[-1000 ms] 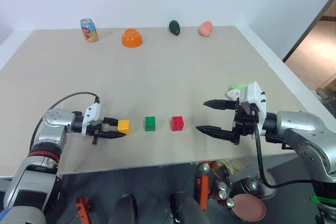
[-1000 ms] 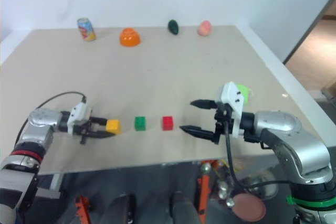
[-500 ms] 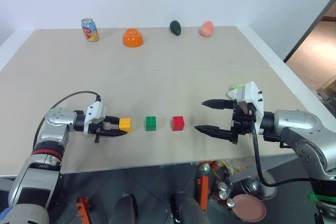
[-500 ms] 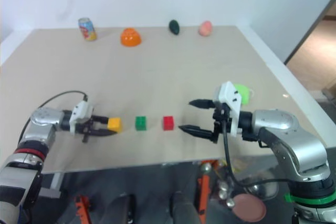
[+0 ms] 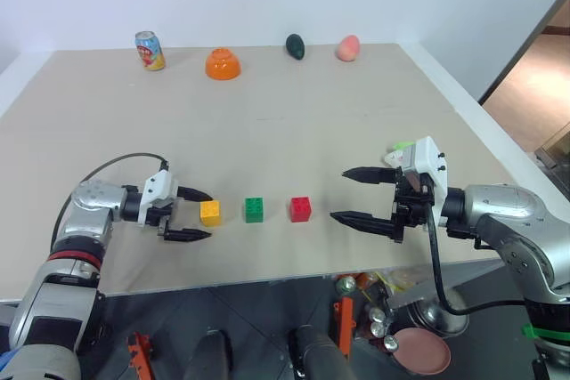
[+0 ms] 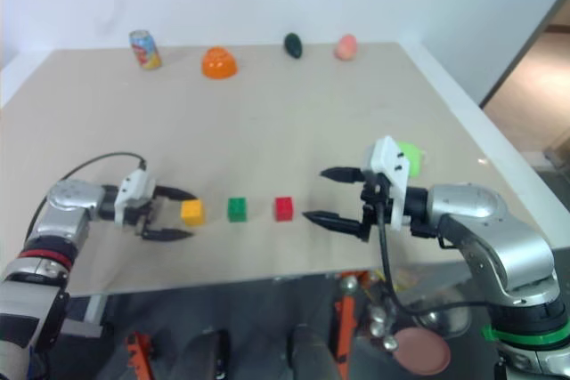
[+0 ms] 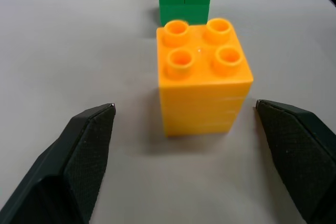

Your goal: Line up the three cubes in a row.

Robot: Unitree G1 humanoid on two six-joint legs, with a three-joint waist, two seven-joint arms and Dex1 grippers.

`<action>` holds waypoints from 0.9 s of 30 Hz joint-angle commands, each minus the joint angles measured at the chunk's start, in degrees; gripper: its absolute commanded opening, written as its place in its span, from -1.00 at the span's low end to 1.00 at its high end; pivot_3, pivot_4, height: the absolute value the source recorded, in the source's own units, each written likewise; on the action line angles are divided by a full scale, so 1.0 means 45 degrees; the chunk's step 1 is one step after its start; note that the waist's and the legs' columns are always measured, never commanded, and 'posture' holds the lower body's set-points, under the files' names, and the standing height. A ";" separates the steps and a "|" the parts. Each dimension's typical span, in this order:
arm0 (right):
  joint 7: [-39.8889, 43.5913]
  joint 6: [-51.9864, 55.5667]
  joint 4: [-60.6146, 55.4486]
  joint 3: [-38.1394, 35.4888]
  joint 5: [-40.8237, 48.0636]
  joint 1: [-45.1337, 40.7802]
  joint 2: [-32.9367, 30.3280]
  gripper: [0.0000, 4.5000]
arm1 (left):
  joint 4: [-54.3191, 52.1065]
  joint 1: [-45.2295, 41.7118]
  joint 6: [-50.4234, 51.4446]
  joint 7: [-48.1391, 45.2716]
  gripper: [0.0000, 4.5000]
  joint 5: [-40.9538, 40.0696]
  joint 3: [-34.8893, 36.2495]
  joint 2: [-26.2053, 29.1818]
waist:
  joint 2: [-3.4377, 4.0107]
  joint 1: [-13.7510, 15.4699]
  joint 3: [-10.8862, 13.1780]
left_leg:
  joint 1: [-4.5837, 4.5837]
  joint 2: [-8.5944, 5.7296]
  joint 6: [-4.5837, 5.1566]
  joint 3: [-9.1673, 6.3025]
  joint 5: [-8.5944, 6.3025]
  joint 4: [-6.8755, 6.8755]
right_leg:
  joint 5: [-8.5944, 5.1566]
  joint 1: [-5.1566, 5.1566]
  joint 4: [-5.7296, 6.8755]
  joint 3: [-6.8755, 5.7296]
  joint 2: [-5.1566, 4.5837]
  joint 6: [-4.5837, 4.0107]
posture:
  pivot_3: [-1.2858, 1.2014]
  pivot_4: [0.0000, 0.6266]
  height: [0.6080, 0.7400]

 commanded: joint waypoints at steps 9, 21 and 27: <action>0.0856 -0.0925 0.1586 0.0482 -0.0722 -0.1507 -0.0066 1.00 | -0.4839 0.1972 0.4589 0.0317 0.97 -0.2265 0.1185 0.4076 | 0.0006 -0.0008 0.0004 | -0.0002 0.0022 -0.0010 0.0025 -0.0012 -0.0030 | -0.0020 -0.0020 -0.0001 -0.0004 -0.0007 -0.0017 | 0.03 -0.52 0.97; -0.5873 -0.1076 0.2639 0.0061 -0.3947 0.0607 0.3503 1.00 | -1.5004 0.7965 1.1857 1.2578 0.97 -0.5267 0.7136 -0.0407 | -0.0003 0.0017 -0.0002 | -0.0011 0.0026 -0.0016 0.0030 -0.0015 -0.0048 | -0.0044 -0.0012 0.0002 -0.0047 -0.0040 0.0001 | 0.03 -0.52 0.97; -0.7389 -0.1330 0.1108 0.0305 -0.4460 0.1893 0.4795 1.00 | -1.6777 0.9458 1.2210 1.4418 0.97 -0.5305 0.6770 -0.2221 | -0.0002 0.0027 -0.0003 | 0.0020 0.0024 -0.0013 0.0019 -0.0010 -0.0052 | -0.0027 0.0003 0.0013 -0.0043 -0.0021 -0.0018 | 0.03 -0.52 0.97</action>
